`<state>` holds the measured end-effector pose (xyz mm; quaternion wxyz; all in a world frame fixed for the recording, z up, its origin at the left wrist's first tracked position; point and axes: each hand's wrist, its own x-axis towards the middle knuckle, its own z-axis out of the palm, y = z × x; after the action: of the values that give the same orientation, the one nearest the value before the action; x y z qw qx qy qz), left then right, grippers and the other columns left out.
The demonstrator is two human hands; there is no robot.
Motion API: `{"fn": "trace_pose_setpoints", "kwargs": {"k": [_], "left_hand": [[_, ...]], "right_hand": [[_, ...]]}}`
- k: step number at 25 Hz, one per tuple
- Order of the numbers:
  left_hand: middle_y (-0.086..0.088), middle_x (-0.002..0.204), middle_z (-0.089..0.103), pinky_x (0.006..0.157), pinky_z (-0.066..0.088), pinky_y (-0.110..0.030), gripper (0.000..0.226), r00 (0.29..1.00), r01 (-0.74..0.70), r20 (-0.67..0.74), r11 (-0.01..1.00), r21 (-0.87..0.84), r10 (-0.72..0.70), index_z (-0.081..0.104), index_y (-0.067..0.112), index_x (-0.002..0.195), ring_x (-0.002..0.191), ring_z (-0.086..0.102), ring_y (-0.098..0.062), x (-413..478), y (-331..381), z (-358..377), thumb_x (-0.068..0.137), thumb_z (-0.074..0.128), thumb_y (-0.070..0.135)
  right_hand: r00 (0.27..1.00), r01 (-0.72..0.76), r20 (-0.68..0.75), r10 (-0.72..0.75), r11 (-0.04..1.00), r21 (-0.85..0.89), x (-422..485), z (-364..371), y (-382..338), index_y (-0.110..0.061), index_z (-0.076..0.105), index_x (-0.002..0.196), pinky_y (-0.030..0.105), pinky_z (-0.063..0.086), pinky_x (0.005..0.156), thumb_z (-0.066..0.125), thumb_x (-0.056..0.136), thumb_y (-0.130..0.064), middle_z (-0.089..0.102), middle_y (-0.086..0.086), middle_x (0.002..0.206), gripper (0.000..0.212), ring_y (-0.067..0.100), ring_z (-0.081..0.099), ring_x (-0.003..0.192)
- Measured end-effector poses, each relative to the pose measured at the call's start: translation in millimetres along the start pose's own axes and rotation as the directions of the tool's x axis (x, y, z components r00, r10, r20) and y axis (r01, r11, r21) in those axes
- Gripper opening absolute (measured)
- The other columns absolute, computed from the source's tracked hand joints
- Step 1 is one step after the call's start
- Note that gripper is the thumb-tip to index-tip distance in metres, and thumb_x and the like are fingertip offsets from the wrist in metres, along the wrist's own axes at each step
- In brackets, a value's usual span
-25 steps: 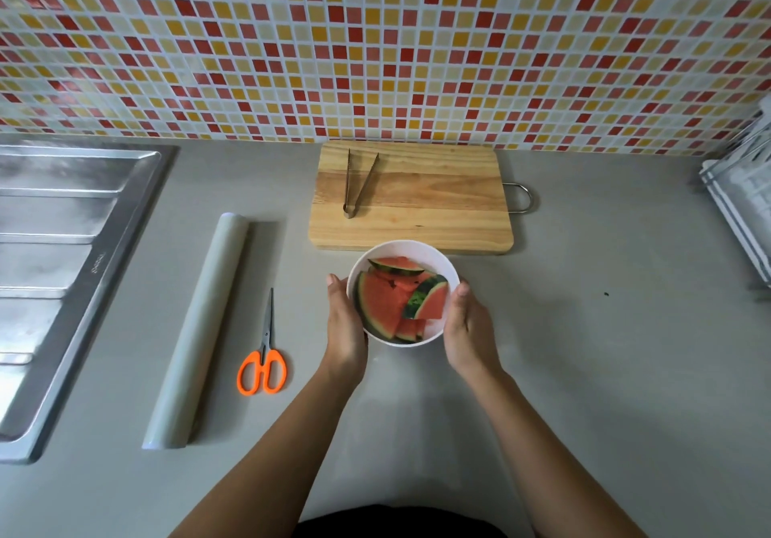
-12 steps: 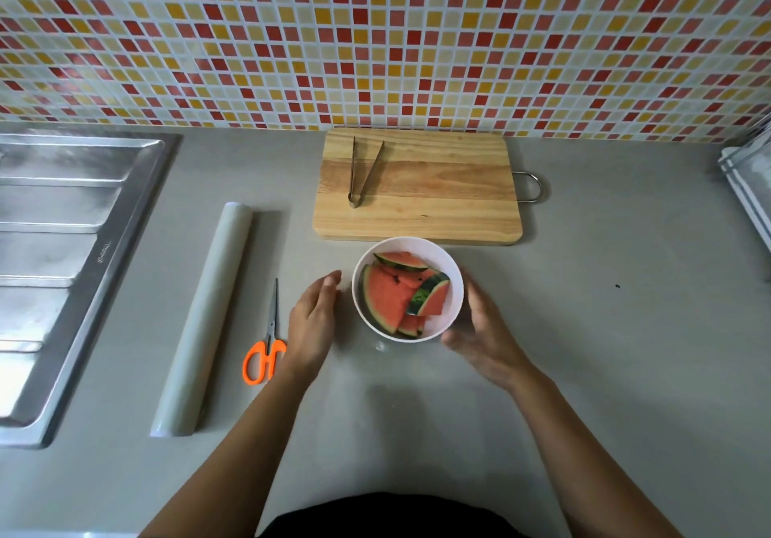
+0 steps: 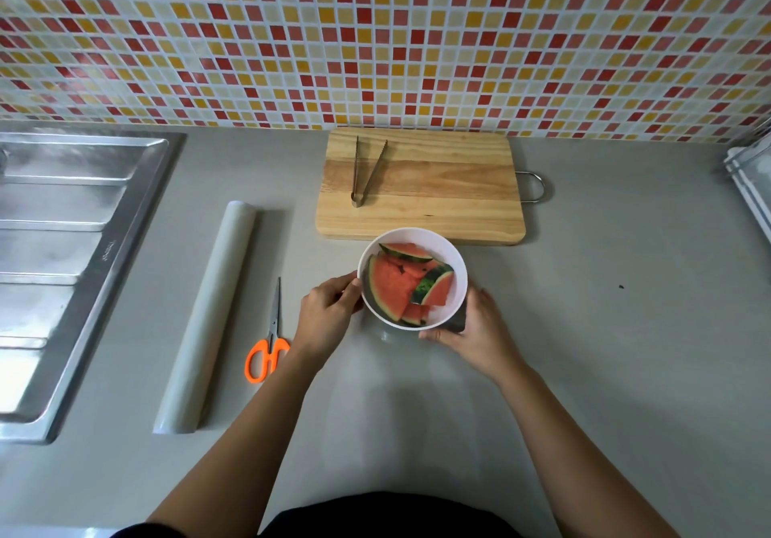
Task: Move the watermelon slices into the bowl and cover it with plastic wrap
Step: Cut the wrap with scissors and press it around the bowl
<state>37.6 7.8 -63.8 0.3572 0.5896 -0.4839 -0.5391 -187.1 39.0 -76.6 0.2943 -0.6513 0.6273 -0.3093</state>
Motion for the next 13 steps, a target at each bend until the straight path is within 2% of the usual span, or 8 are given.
{"fn": "trace_pose_setpoints", "kwargs": {"k": [3,6,10,13], "left_hand": [[0.009,0.086,0.075,0.088,0.056,-0.037,0.02,1.0,0.003,-0.012,1.0,0.027,-0.003,0.071,0.048,0.092,0.088,0.071,-0.009,3,-2,1,0.085,0.053,0.043],[-0.003,0.093,0.074,0.09,0.054,-0.045,0.022,1.0,-0.005,-0.025,0.999,0.049,0.007,0.069,0.039,0.097,0.091,0.07,-0.018,5,0,3,0.085,0.051,0.045],[-0.006,0.097,0.072,0.092,0.053,-0.046,0.028,0.999,-0.015,-0.028,0.997,0.071,0.017,0.068,0.022,0.113,0.092,0.069,-0.02,5,2,4,0.094,0.051,0.033],[-0.001,0.108,0.067,0.093,0.053,-0.04,0.043,0.999,0.005,-0.037,0.996,0.094,-0.001,0.053,0.018,0.133,0.092,0.068,-0.014,0,5,3,0.097,0.042,0.039]], "right_hand": [[1.0,0.022,-0.01,-0.022,0.999,0.026,5,0,1,-0.019,0.054,0.114,0.033,0.049,0.083,0.076,0.053,-0.061,0.062,-0.006,0.106,0.077,0.016,0.06,0.099],[1.0,0.029,0.002,-0.029,0.999,0.041,10,-1,3,-0.018,0.054,0.115,0.03,0.048,0.083,0.076,0.054,-0.059,0.062,-0.006,0.107,0.077,0.016,0.06,0.099],[0.999,0.019,0.038,-0.021,0.999,0.047,11,-5,3,-0.015,0.053,0.118,0.038,0.049,0.087,0.079,0.056,-0.054,0.064,0.0,0.112,0.078,0.018,0.06,0.103],[0.997,-0.02,0.074,0.02,1.0,-0.002,10,-9,2,-0.014,0.045,0.128,0.042,0.045,0.095,0.082,0.055,-0.051,0.057,0.005,0.124,0.09,0.021,0.054,0.115]]}}
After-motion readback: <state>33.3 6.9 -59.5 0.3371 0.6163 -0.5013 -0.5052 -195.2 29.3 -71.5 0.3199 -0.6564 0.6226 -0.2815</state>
